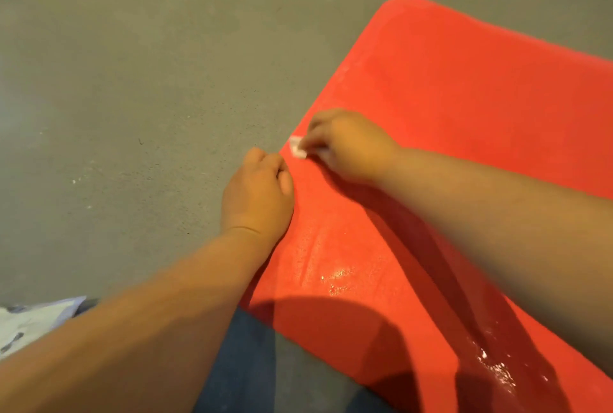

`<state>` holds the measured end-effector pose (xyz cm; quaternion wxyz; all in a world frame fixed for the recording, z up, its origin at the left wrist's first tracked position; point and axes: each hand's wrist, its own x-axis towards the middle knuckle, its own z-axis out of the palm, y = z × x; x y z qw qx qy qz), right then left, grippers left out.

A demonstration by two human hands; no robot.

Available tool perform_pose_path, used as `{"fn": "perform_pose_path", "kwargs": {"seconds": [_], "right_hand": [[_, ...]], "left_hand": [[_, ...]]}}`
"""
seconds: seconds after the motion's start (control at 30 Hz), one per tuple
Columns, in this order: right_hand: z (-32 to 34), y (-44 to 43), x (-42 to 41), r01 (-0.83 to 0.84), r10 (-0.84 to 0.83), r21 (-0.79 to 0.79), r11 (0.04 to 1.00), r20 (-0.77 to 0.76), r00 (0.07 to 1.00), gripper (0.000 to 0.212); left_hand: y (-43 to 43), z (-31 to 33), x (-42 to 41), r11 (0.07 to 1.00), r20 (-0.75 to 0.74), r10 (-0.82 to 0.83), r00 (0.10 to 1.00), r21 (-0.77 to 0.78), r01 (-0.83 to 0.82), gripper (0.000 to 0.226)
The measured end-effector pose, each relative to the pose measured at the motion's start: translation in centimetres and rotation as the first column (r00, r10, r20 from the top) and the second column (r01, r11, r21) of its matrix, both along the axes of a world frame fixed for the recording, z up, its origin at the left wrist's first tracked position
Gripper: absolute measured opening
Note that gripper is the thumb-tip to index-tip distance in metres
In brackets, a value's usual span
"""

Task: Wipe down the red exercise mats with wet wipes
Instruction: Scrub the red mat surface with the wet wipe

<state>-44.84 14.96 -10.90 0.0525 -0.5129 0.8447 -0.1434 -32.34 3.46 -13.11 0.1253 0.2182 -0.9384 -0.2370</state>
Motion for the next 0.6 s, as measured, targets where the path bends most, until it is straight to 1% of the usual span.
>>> {"fn": "perform_pose_path", "kwargs": {"seconds": [0.07,0.1,0.13,0.17,0.23,0.3,0.33,0.37,0.4,0.43,0.47,0.5,0.53,0.57,0.6], "right_hand": [[-0.2,-0.1,-4.2,0.201,-0.201,-0.007,0.980,-0.082,0.976,0.023],[-0.3,-0.4,-5.6,0.276,-0.277,-0.021,0.961,-0.081,0.958,0.024],[-0.4,-0.8,-6.0,0.315,-0.316,-0.020,0.949,-0.067,0.946,0.024],[-0.6,-1.4,-5.6,0.304,-0.304,-0.006,0.953,-0.040,0.952,0.024],[-1.0,-2.5,-2.7,0.149,-0.149,-0.004,0.989,-0.007,0.989,0.022],[-0.6,-2.4,0.1,-0.007,0.009,-0.050,0.999,0.041,0.999,0.019],[-0.5,-2.1,0.0,-0.031,0.034,-0.063,0.998,0.040,0.999,0.019],[-0.4,-1.9,-1.2,-0.006,0.006,-0.055,0.998,0.002,1.000,0.019],[-0.5,-1.7,-3.0,0.068,-0.071,-0.047,0.997,-0.062,0.995,0.020],[-0.7,-1.4,-5.1,0.183,-0.185,-0.026,0.983,-0.127,0.974,0.023],[-0.8,-0.9,-7.2,0.322,-0.321,-0.022,0.947,-0.155,0.934,0.025],[-1.1,-0.5,-8.7,0.436,-0.438,-0.043,0.899,-0.126,0.890,0.026],[-1.4,-0.4,-9.0,0.504,-0.508,-0.058,0.861,-0.084,0.857,0.026],[-1.5,-0.6,-8.5,0.514,-0.517,-0.061,0.855,-0.054,0.854,0.026],[-1.6,-0.9,-7.1,0.469,-0.472,-0.062,0.881,-0.044,0.881,0.024]], "left_hand": [[0.2,-0.5,0.2,0.999,-0.001,-0.030,1.000,-0.040,0.030,0.011],[0.2,-0.6,0.2,0.998,-0.010,-0.045,0.999,-0.053,0.044,0.010],[0.1,-0.7,0.2,0.997,-0.019,-0.049,0.999,-0.059,0.048,0.010],[0.1,-0.8,0.1,0.997,-0.024,-0.043,0.999,-0.060,0.041,0.012],[0.0,-0.8,0.0,0.997,-0.027,-0.035,0.999,-0.063,0.033,0.015],[0.1,-0.7,0.0,0.996,-0.026,-0.047,0.999,-0.078,0.045,0.020],[0.1,-0.8,0.0,0.995,-0.030,-0.059,0.998,-0.084,0.057,0.024],[0.1,-0.9,0.0,0.994,-0.035,-0.072,0.997,-0.089,0.069,0.028],[0.0,-1.0,0.0,0.993,-0.038,-0.084,0.996,-0.092,0.080,0.031],[0.0,-1.0,0.1,0.992,-0.037,-0.091,0.995,-0.091,0.087,0.033],[0.0,-1.1,0.1,0.992,-0.038,-0.093,0.995,-0.089,0.089,0.035],[0.0,-1.2,0.0,0.992,-0.041,-0.090,0.995,-0.089,0.086,0.035],[-0.1,-1.2,-0.1,0.993,-0.042,-0.084,0.996,-0.087,0.080,0.036],[-0.1,-1.1,-0.2,0.993,-0.039,-0.081,0.996,-0.085,0.078,0.036],[-0.1,-1.1,-0.1,0.993,-0.032,-0.086,0.996,-0.085,0.083,0.037]]}}
